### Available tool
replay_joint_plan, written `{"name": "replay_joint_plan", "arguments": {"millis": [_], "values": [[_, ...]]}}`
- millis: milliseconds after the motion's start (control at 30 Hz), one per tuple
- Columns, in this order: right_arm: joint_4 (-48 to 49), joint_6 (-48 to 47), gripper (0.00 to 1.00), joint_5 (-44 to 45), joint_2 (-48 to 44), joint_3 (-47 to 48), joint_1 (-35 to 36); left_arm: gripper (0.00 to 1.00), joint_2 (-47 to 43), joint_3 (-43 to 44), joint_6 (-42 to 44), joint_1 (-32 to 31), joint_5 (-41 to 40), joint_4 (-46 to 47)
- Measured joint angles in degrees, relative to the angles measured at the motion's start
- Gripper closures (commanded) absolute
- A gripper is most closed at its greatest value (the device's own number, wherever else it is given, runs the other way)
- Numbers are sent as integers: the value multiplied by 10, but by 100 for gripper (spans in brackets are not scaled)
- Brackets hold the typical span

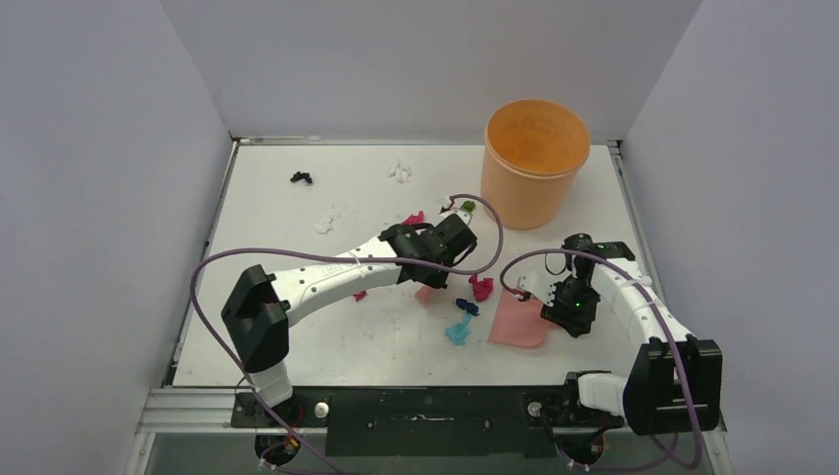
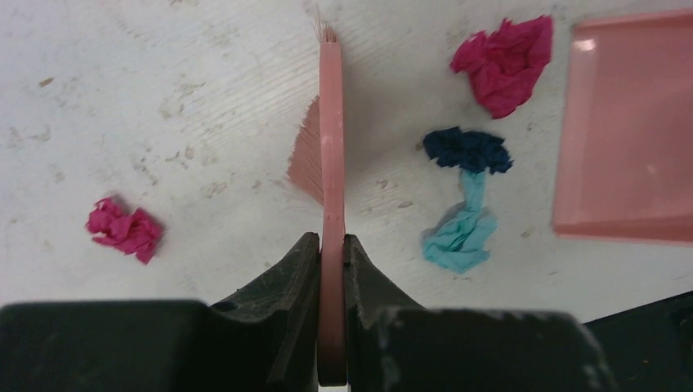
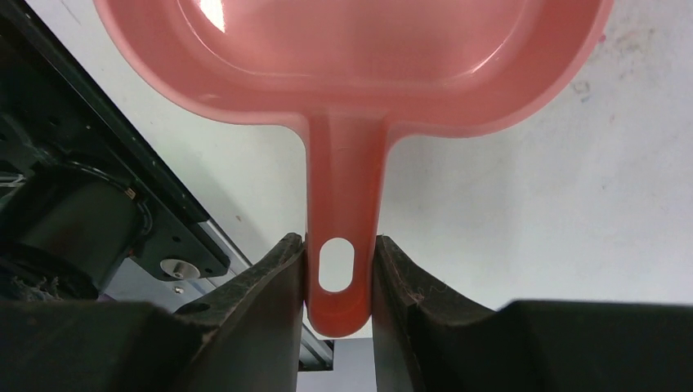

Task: Sweep away the paper scraps from the table

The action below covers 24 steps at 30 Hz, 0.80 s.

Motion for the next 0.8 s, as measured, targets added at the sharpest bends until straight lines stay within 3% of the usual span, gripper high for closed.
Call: {"name": "replay_joint_plan", "arguments": {"millis": [233, 467, 600, 800], "values": [[12, 43, 95, -16, 49, 28, 34, 100, 72, 57, -9, 9, 99, 96], [34, 61, 95, -19, 64, 35, 36, 100, 79, 64, -48, 3, 169, 140], [47, 64, 95, -24, 63, 32, 36, 100, 66, 63, -69, 1, 197, 147], [62, 66, 95, -47, 36, 17, 36, 100, -24, 23, -90, 0, 224, 160]]}}
